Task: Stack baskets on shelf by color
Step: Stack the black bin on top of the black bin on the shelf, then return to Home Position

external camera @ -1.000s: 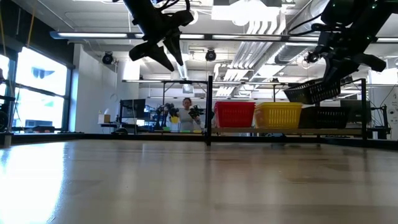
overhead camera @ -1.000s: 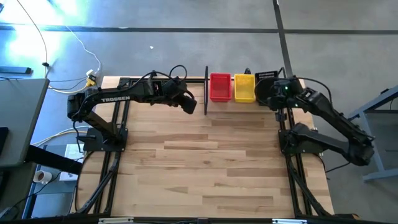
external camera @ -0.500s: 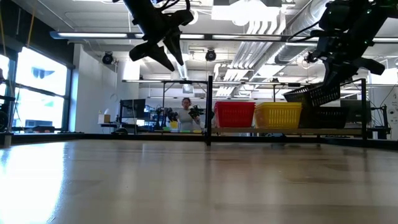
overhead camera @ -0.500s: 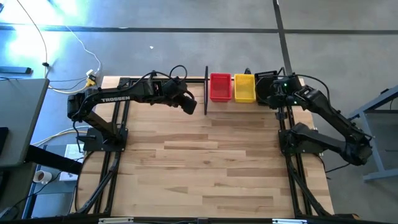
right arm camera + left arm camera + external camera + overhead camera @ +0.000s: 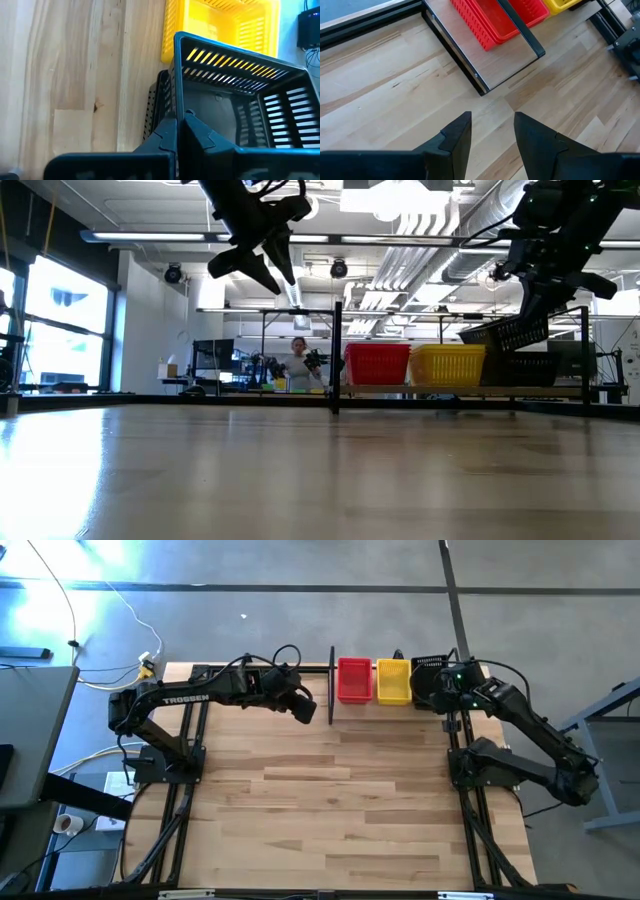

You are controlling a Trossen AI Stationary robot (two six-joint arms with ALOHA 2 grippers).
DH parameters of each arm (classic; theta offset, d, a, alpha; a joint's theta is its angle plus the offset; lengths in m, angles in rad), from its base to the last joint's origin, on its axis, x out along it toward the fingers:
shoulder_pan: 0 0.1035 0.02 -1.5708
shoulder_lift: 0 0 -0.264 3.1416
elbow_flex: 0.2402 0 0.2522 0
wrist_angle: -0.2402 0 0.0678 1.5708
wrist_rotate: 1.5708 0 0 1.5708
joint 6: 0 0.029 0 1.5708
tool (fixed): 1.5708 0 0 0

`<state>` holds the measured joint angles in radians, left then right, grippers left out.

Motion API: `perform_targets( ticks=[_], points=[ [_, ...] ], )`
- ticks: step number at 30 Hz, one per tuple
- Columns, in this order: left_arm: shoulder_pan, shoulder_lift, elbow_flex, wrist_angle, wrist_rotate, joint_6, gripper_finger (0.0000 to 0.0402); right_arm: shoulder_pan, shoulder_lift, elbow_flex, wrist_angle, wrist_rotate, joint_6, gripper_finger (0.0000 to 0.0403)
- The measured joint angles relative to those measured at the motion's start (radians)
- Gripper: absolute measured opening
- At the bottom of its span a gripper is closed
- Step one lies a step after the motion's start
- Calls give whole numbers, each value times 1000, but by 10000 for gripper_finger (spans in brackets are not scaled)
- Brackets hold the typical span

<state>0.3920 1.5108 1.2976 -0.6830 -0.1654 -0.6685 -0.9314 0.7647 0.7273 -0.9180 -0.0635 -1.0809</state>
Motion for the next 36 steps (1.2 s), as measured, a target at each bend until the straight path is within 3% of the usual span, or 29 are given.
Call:
perform_targets(
  ticks=[8, 18, 27, 30, 36],
  points=[
    [0, 0, 0, 0, -1, 0, 138, 0, 0, 0, 2, 0, 0, 5],
    [0, 0, 0, 0, -2, 0, 138, 1, 0, 0, 2, 47, 2, 80],
    [0, 0, 0, 1, -1, 0, 138, 1, -15, 2, 2, 118, 12, 90],
    [0, 0, 0, 1, -1, 0, 138, 10, -25, 23, 1, 114, 112, 90],
    [0, -7, -1, 0, 65, -1, 138, 79, -28, 98, 5, 46, 471, 90]
  ],
)
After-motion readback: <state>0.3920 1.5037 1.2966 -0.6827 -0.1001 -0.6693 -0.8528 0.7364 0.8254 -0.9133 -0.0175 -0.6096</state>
